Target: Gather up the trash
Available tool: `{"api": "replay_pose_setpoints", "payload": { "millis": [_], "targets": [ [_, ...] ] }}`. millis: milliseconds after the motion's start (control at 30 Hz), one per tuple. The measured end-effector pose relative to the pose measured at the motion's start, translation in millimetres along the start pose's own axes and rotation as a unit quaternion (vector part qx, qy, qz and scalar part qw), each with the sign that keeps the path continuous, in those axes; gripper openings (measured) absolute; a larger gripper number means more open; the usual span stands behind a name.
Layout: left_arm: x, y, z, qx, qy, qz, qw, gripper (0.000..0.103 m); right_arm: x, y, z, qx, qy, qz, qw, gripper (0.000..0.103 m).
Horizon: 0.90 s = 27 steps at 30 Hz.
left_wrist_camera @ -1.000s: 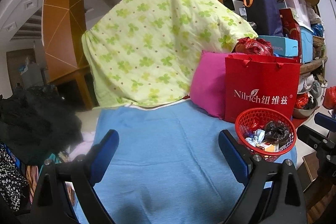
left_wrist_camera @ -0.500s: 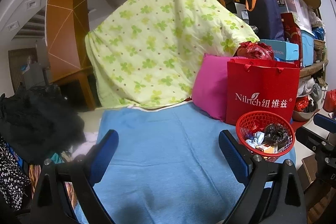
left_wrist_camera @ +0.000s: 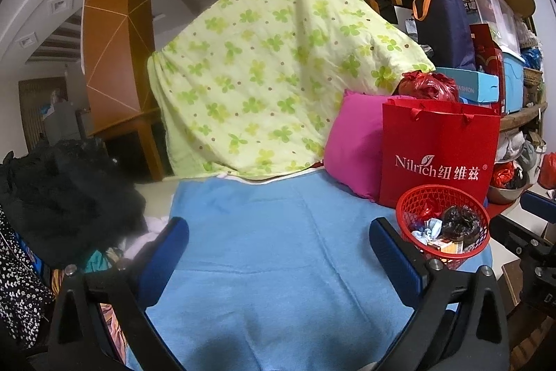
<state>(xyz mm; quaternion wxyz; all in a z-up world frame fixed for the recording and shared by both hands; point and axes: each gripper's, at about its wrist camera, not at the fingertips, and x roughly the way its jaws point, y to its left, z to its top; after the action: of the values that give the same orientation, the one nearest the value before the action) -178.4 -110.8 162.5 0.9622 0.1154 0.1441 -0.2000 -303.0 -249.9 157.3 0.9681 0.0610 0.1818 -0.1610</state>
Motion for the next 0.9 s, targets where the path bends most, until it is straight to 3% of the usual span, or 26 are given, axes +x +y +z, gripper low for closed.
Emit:
{"api": "replay_pose_setpoints", "payload": {
  "millis": [900],
  "targets": [
    [0, -3, -11, 0.013, 0.019, -0.018, 0.9996, 0.103, -4, -5, -5, -0.003, 0.002, -0.042, 0.999, 0.075]
  ]
}}
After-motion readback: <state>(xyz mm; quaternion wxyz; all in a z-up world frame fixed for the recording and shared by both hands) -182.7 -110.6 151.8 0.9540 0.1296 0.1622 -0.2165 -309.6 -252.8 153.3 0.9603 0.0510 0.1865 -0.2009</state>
